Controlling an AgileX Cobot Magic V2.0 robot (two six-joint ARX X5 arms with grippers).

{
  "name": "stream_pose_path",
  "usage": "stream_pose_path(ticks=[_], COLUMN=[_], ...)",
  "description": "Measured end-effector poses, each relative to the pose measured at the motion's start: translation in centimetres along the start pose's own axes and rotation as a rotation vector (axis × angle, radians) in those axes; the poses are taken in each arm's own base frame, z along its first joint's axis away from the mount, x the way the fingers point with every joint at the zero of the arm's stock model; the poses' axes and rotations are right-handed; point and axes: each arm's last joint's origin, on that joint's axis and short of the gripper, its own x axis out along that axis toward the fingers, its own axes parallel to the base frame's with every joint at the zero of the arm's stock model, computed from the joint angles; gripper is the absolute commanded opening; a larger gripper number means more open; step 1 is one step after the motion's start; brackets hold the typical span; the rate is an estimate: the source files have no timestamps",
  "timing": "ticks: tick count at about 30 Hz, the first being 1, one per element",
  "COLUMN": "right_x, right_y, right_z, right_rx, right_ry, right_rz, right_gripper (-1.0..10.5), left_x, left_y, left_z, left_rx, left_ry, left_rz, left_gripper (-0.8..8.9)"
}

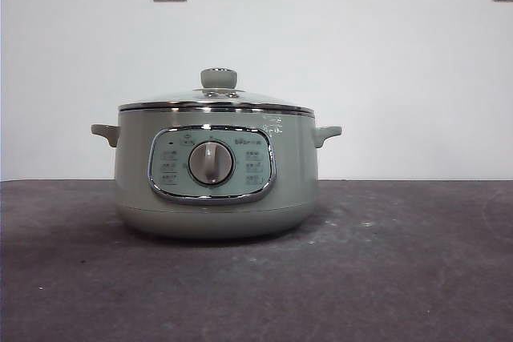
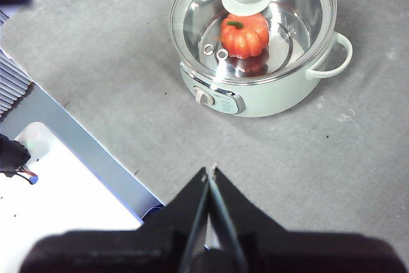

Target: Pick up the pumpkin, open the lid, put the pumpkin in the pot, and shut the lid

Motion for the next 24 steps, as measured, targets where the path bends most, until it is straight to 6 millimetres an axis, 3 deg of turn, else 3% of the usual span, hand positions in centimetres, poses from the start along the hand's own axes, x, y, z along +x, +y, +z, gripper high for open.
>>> stream_pose_path(ticks=[4,6,8,13,18,20,24], right_x=[0.0,0.0,0.0,0.0,0.0,0.0,0.0], right_y=[0.0,0.0,0.0,0.0,0.0,0.0,0.0], right_z=[0.0,0.0,0.0,0.0,0.0,0.0,0.0], right_rx=[0.000,0.000,0.000,0.000,0.000,0.000,0.000], right_ry=[0.000,0.000,0.000,0.000,0.000,0.000,0.000], right_rz=[0.000,0.000,0.000,0.000,0.000,0.000,-0.001], right_gripper=[0.0,0.0,0.0,0.0,0.0,0.0,0.0], left_x=[-4.6,-5.9,-6.1,-4.2,-0.1,1.3,3.1], left_y=[0.0,0.0,-0.1,-0.3,0.6,0.9,1.5], left_z=[-0.1,-1.7,-4.7,-12.1,-20.1,-22.7,-26.1], left_rx=[0.070,0.105,0.143,0.188,0.120,0.084,0.023], left_ry=[-0.238,-0.349,-0.446,-0.552,-0.483,-0.449,-0.424], left_rz=[0.172,0.278,0.384,0.552,0.623,0.656,0.711], left_gripper=[-0.04,-0.04,-0.04,-0.04,-0.04,-0.04,-0.04])
